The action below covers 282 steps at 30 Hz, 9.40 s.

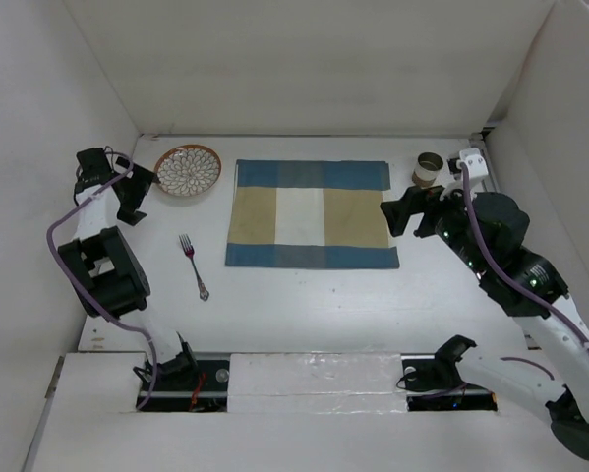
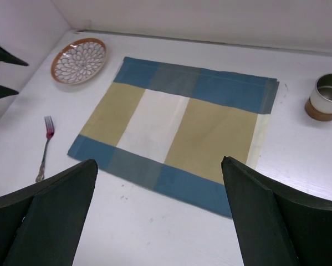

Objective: Set the dinner table for one person

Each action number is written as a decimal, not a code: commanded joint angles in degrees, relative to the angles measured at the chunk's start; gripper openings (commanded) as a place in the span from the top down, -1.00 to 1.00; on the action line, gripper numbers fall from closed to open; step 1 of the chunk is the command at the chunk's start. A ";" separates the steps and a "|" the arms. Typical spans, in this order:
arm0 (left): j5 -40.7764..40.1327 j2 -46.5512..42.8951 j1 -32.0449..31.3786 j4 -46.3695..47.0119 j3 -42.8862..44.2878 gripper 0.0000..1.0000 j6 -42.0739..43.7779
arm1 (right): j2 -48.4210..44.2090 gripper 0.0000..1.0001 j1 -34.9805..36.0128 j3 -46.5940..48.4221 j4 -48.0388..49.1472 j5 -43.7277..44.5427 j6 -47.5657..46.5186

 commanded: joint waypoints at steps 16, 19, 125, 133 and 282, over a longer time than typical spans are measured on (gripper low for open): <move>-2.59 19.27 -2.76 -4.68 17.85 -0.97 4.81 | -6.48 -1.00 0.51 -4.59 1.97 -10.16 -2.40; -1.89 20.68 -2.77 -3.10 16.27 -0.85 4.01 | -7.00 -1.00 0.51 -5.11 3.02 -11.30 -2.40; 25.27 18.31 -39.77 31.18 0.97 1.00 -3.98 | -15.98 -1.00 0.51 -11.71 -2.77 -7.08 2.35; 19.82 15.16 -39.25 25.82 0.45 -0.99 -3.98 | -15.97 -1.00 0.51 -11.18 -2.24 -7.61 2.35; -6.82 -46.29 -23.42 -3.97 -21.17 -1.00 13.33 | 26.55 -1.00 -56.36 -20.06 6.04 -11.74 -2.40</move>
